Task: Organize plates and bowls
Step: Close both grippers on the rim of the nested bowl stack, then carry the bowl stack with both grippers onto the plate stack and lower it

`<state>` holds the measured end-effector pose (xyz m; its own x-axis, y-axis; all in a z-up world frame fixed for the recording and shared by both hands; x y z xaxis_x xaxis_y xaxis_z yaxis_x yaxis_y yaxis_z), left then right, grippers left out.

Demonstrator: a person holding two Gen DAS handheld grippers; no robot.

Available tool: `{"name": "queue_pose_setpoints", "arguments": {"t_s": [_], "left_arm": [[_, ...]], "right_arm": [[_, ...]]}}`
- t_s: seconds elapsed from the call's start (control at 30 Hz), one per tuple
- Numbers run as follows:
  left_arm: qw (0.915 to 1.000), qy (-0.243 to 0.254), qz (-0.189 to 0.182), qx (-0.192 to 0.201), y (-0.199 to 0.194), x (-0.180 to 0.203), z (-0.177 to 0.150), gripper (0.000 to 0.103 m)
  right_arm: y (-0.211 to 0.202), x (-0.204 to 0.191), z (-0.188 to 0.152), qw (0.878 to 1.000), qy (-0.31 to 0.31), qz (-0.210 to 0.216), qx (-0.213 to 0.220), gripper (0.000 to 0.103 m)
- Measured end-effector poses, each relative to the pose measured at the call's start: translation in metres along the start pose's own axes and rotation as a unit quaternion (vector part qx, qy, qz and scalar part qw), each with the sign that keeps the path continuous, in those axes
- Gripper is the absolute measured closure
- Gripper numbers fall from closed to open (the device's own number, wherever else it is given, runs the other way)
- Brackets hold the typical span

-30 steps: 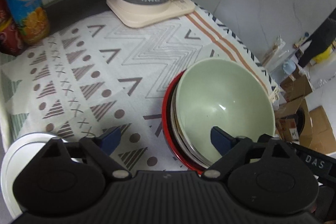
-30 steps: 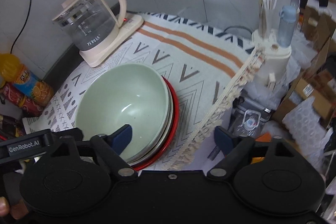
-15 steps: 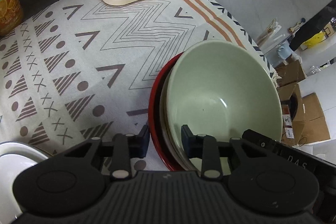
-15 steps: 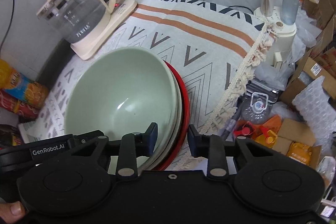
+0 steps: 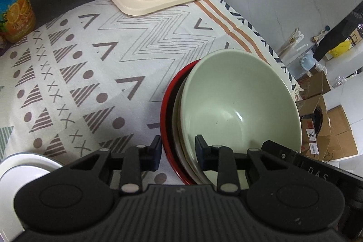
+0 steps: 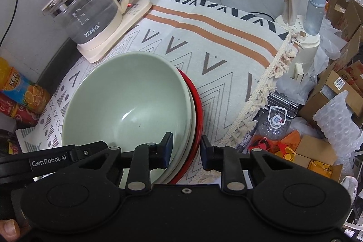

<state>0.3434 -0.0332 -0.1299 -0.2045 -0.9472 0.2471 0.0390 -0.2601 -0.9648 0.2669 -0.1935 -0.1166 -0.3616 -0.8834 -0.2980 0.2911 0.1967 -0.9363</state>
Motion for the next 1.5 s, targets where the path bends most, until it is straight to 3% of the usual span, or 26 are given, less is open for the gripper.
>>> {"name": "queue_pose_setpoints", "arguments": {"t_s": [0.4, 0.7, 1.13, 1.5], "left_arm": [[0.9984, -0.034, 0.012, 0.043, -0.040, -0.020, -0.014, 0.074], [0.9927, -0.083, 0.022, 0.084, -0.078, -0.045, -0.035, 0.074], [0.9706, -0.199, 0.014, 0.135, -0.117, -0.099, -0.087, 0.074], [0.9545, -0.264, 0.035, 0.135, -0.120, -0.134, -0.133, 0.074]], "right_arm": [[-0.013, -0.028, -0.001, 0.999, -0.042, 0.019, 0.006, 0.078], [-0.031, -0.064, -0.005, 0.994, -0.099, 0.040, 0.013, 0.078], [-0.041, -0.124, -0.026, 0.979, -0.191, 0.074, 0.009, 0.078], [-0.029, -0.161, -0.056, 0.963, -0.252, 0.092, -0.023, 0.078]]}}
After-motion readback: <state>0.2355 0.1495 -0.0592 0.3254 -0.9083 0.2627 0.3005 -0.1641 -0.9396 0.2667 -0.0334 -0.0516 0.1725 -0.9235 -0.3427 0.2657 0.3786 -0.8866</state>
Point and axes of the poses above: each gripper's, at about its wrist camera, not at the fingertips, and y roughly the way its jaws point, x to its right, z to its top, the point moved 4 cm from there along y, roughly the way its jaws point, and after that the axes turned 15 degrees about -x, right-handed, at the moved point
